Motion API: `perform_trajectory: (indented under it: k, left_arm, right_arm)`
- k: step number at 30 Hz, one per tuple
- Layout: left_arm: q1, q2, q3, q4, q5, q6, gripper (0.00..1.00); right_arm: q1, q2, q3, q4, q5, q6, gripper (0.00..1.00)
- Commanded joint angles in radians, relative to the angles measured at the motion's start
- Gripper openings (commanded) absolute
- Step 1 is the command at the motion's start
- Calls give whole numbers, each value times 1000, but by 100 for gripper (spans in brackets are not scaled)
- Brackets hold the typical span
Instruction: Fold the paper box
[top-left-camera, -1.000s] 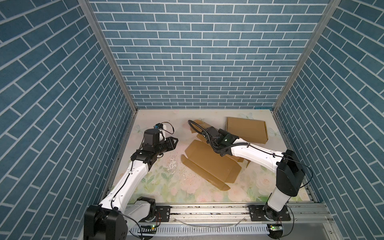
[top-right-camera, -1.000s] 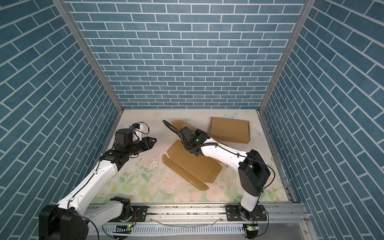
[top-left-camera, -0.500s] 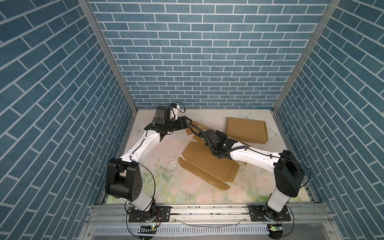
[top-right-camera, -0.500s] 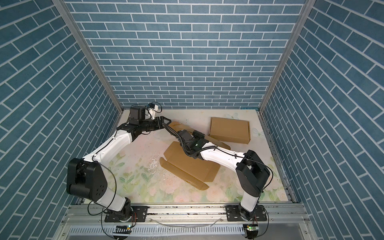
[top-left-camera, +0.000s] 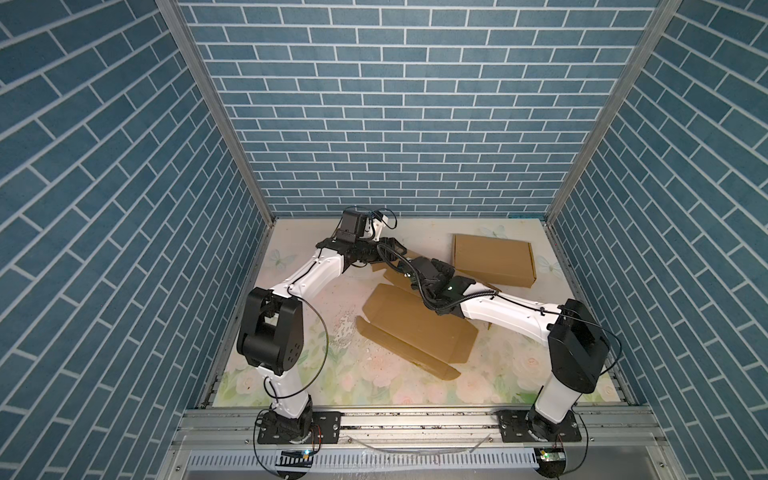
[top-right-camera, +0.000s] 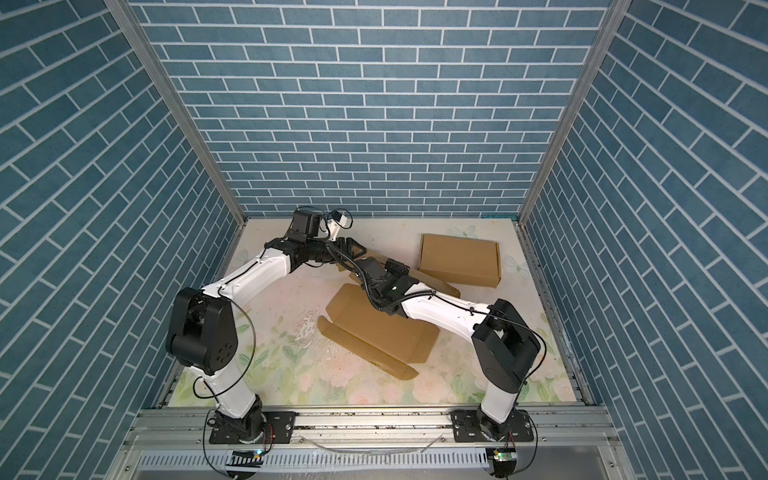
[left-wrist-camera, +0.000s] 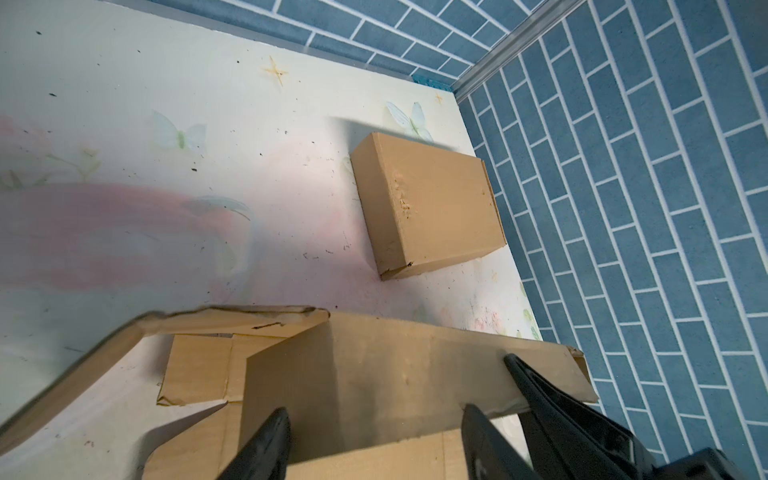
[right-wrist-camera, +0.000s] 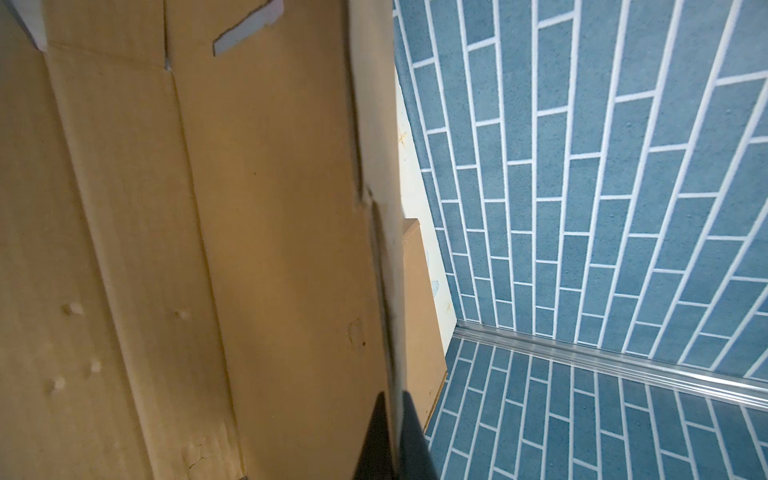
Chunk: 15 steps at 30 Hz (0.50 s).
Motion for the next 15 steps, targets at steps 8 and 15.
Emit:
perform_trajectory:
  k: [8,15]
  left_arm:
    - [-7,0,-6,38,66,-30,59]
    - [96,-61,21,-126,-60,153,58]
  right_arm:
    - [-9,32,5,37,-37,-33,0]
    - [-31,1,-20,39,-60,-48,0]
